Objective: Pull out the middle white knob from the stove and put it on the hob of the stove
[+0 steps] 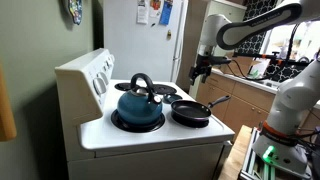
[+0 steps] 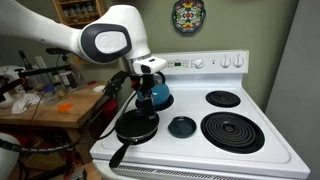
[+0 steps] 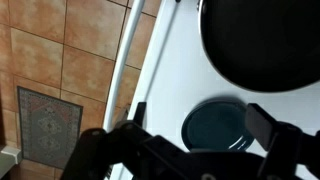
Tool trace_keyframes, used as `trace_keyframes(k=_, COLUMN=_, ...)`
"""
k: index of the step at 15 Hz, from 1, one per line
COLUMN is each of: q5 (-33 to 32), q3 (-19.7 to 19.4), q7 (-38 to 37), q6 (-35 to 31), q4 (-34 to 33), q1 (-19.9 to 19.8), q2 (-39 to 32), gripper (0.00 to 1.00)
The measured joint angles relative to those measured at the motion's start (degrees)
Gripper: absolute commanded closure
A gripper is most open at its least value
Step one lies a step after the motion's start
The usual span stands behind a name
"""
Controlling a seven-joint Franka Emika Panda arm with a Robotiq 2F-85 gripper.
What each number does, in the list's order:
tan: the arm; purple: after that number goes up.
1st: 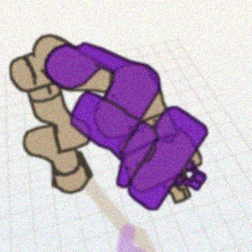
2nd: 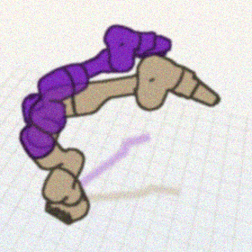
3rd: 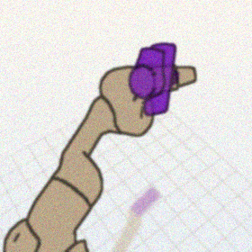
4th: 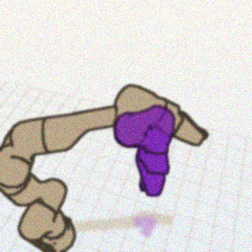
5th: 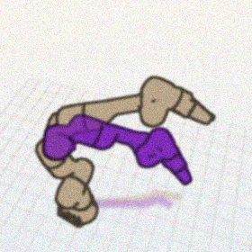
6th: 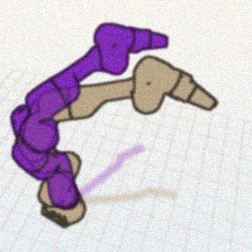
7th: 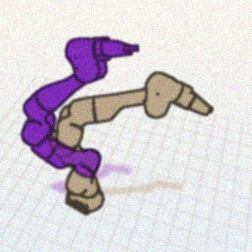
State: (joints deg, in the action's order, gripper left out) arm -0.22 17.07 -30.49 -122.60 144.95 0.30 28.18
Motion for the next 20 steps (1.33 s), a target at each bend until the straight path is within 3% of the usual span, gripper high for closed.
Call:
trace_keyframes(k=15, q5=0.0, q3=0.0, q7=0.0, q6=0.0, q4=0.0, q1=0.0, q2=0.0, gripper=0.0)
trace_keyframes(k=20, q5=-0.75, q3=-2.96, q7=-0.44, q6=-0.1, q4=-2.87, q1=-1.19, q2=-0.94, gripper=0.0)
